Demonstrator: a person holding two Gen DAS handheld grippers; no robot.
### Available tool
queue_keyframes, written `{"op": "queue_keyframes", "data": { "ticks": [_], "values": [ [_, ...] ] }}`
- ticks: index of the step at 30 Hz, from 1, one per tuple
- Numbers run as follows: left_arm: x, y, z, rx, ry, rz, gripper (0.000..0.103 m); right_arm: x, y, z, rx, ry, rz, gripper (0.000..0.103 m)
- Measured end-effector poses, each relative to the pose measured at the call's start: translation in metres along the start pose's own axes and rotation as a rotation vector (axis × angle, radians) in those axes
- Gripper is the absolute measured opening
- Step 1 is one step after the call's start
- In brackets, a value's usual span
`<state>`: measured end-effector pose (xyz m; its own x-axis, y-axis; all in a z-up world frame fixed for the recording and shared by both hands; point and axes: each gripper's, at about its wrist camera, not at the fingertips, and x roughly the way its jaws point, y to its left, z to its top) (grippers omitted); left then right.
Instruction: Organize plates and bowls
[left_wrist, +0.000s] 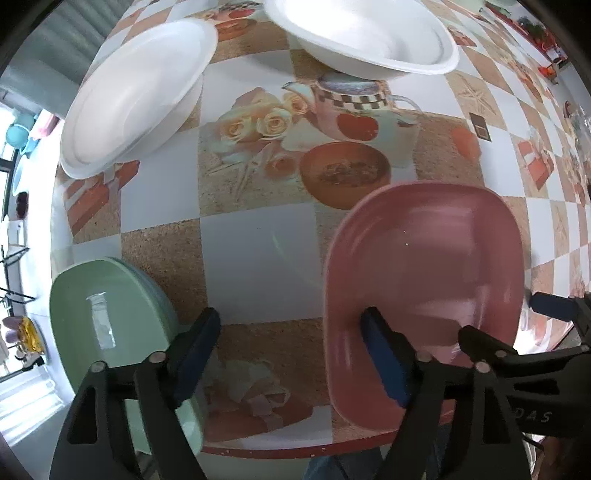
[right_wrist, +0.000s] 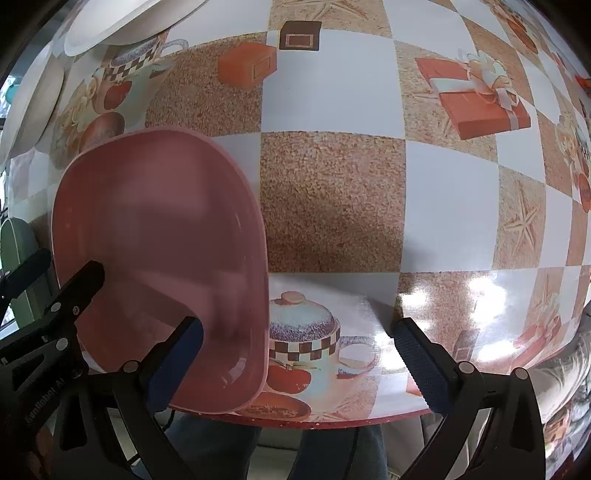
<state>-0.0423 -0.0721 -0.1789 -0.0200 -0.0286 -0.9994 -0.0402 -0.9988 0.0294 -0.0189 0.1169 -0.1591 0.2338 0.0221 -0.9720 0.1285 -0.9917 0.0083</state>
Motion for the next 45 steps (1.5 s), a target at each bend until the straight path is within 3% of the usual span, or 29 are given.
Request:
{"op": "queue_keyframes", "data": {
  "ticks": [3,6,9,23,28,31,34,36,37,38,39,45],
  "values": [
    [0.004,0.009,0.003,-0.028,0.019,-0.004,0.09,0.0,-0.004,0.004,0.006,0.027,0.003,0.103],
    [0.011,0.019,0.004,-0.06,0.033,0.003,0.103,0.005,-0.008,0.015,0.001,0.054,0.001,0.103],
    [0.016,0.031,-0.002,-0.109,0.049,-0.05,0.103,0.009,-0.001,0.027,0.002,0.063,-0.003,0.103],
    [0.007,0.031,-0.001,-0.079,0.021,-0.04,0.103,0.011,0.0,0.017,0.007,0.022,-0.001,0.103],
    [-0.006,0.019,0.005,-0.018,0.043,-0.024,0.098,0.001,-0.008,0.019,0.05,0.035,0.012,0.101],
    [-0.01,0.004,0.003,0.045,0.046,-0.036,0.091,-0.006,-0.008,0.02,0.053,0.022,0.013,0.09],
    [-0.014,-0.009,0.002,0.075,0.052,-0.054,0.082,-0.015,-0.004,0.021,0.03,0.003,0.014,0.07],
    [-0.019,-0.018,0.003,0.104,0.047,-0.061,0.073,-0.021,0.002,0.022,0.005,-0.011,0.032,0.045],
    [-0.021,-0.022,0.003,0.124,0.045,-0.066,0.065,-0.024,0.006,0.023,-0.005,-0.011,0.052,0.037],
    [-0.023,-0.027,0.004,0.143,0.041,-0.075,0.052,-0.023,0.01,0.023,-0.014,0.002,0.095,0.019],
    [-0.026,-0.032,0.004,0.161,0.041,-0.085,0.044,-0.022,0.012,0.021,-0.012,0.013,0.087,0.017],
    [-0.03,-0.032,0.003,0.125,0.065,-0.092,0.033,-0.023,0.009,0.014,0.011,0.059,0.107,0.017]
  ]
}}
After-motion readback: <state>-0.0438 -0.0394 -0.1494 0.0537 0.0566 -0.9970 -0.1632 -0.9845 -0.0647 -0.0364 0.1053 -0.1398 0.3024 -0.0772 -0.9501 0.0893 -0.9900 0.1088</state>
